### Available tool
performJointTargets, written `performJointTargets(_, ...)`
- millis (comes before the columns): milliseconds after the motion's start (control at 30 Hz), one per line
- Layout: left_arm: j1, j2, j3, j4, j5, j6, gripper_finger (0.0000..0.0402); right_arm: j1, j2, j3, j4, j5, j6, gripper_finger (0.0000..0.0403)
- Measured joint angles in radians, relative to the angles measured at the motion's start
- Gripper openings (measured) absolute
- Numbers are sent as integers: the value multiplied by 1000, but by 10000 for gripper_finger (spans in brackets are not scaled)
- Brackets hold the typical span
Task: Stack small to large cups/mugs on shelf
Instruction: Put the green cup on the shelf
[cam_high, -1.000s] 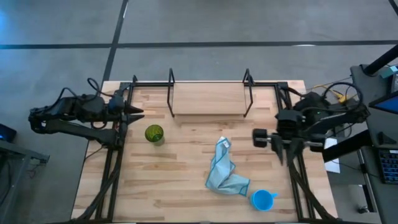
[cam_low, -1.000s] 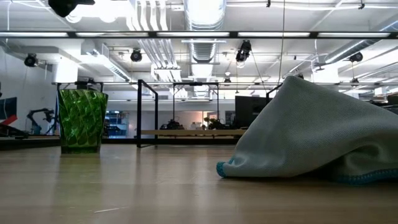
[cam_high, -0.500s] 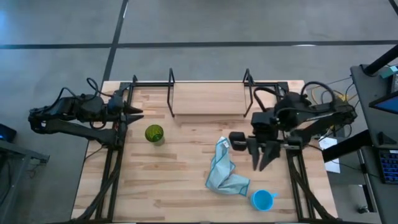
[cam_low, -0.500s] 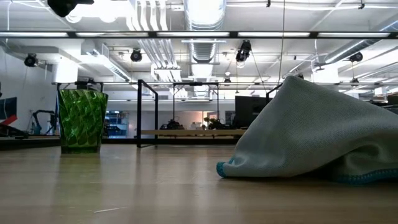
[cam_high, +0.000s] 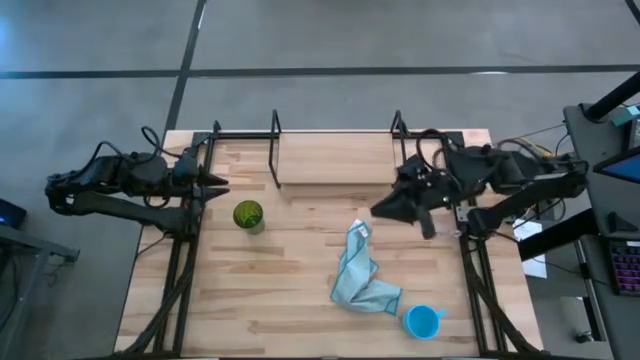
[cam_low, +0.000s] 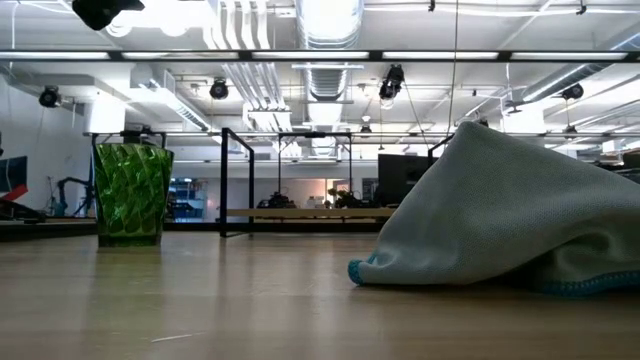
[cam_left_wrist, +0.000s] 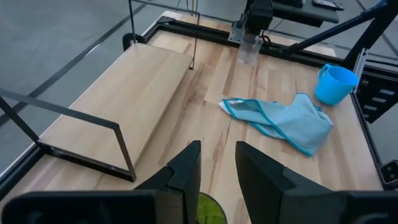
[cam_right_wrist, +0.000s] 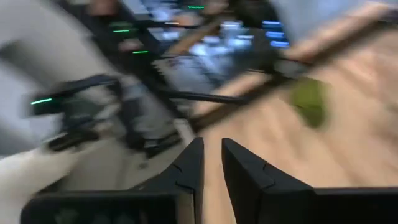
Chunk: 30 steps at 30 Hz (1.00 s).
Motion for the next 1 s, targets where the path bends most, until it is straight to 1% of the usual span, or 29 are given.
performJointTargets(67, 0, -2, 0, 0, 0, 0, 86, 2, -8, 0, -86, 86, 40, 52)
performJointTargets(167, 0, -3, 0, 2, 0, 0, 86, 1, -8, 0, -152, 142, 85, 52)
performJointTargets(300, 0, -3, 0, 3, 0, 0, 86, -1, 9, 0, -168, 164, 12, 52)
performJointTargets(400, 0, -3, 0, 3, 0, 0, 86, -1, 30, 0, -167, 164, 3, 52)
performJointTargets(467, -1, 0, 0, 3, 0, 0, 86, -3, 51, -1, -142, 185, -7, 52)
performJointTargets(567, -1, 2, 0, 3, 0, -2, 86, -13, 77, -1, -133, 196, -71, 52)
performJointTargets(633, -1, 3, 0, 3, 1, -32, 86, -15, 92, -1, -155, 192, -92, 52)
performJointTargets(733, -1, 3, 0, 1, 1, -58, 86, -14, 103, -2, -257, 189, -88, 52)
performJointTargets(833, -1, 5, -1, -1, 1, -50, 86, -14, 97, -2, -401, 193, -38, 52)
performJointTargets(900, -1, 5, -1, -4, 1, -46, 86, -14, 90, -2, -504, 221, 16, 52)
performJointTargets(1000, -1, 23, -1, -43, 0, 24, 86, -9, 89, -2, -667, 287, 108, 52)
